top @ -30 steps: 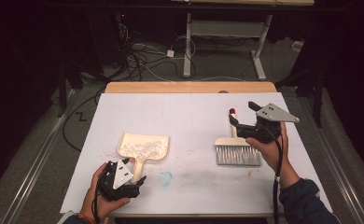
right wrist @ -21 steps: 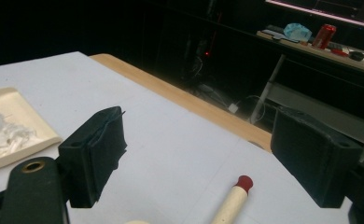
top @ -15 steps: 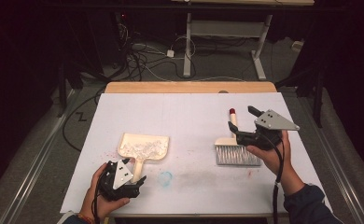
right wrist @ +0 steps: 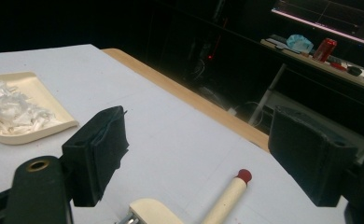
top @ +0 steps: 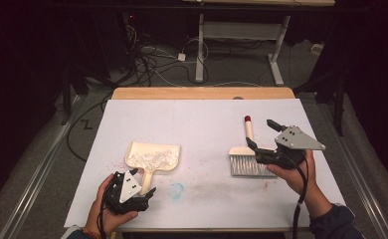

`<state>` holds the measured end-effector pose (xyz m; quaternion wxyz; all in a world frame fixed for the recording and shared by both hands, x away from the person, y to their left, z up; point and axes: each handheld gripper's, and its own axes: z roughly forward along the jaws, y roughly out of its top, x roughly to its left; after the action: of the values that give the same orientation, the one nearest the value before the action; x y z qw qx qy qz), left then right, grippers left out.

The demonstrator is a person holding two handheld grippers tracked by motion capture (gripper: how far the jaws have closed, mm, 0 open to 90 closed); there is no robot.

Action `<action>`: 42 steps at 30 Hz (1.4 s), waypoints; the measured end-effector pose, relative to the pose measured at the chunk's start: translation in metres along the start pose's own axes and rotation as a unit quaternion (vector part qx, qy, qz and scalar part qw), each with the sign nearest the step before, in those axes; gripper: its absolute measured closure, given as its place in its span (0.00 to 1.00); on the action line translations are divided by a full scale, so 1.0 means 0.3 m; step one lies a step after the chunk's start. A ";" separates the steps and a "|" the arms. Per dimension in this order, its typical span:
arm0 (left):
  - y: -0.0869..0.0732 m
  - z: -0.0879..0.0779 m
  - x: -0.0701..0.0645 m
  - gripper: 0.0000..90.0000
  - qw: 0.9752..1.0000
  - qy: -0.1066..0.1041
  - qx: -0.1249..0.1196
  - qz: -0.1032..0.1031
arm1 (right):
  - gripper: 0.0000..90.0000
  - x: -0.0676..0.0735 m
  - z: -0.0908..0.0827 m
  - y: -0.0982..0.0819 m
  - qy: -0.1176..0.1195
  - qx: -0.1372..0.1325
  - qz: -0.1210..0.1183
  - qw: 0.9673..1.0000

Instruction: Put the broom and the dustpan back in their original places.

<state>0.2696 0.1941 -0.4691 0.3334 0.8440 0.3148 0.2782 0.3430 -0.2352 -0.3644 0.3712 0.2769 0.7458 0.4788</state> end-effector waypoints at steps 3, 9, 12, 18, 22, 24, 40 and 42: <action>0.000 0.001 -0.001 0.21 1.000 0.000 0.000 0.000 | 0.22 0.002 -0.014 -0.009 0.001 0.003 -0.002 1.000; 0.000 0.002 -0.002 0.21 1.000 0.000 0.000 0.000 | 0.22 0.004 -0.044 -0.027 0.001 0.006 0.000 1.000; 0.000 0.004 -0.003 0.21 1.000 -0.001 0.001 0.001 | 0.22 0.007 -0.058 -0.035 0.001 0.006 -0.005 1.000; 0.000 0.007 -0.004 0.21 1.000 -0.001 0.004 0.002 | 0.22 0.010 -0.084 -0.049 0.000 0.007 -0.009 1.000; 0.000 0.008 -0.004 0.21 1.000 -0.001 0.004 0.002 | 0.22 0.011 -0.101 -0.062 -0.002 0.009 -0.013 1.000; 0.000 0.009 -0.005 0.21 1.000 -0.002 0.005 0.002 | 0.22 0.011 -0.108 -0.068 0.000 0.011 -0.012 1.000; 0.003 0.015 -0.004 0.21 1.000 -0.007 0.001 -0.001 | 0.21 0.011 -0.146 -0.139 0.008 0.020 -0.019 1.000; 0.004 0.015 -0.005 0.21 1.000 -0.007 0.002 0.001 | 0.21 0.012 -0.149 -0.154 0.008 0.021 -0.021 1.000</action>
<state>0.2722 0.1907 -0.4714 0.3337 0.8470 0.3125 0.2714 0.3016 -0.2731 -0.3962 0.3692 0.2656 0.7643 0.4572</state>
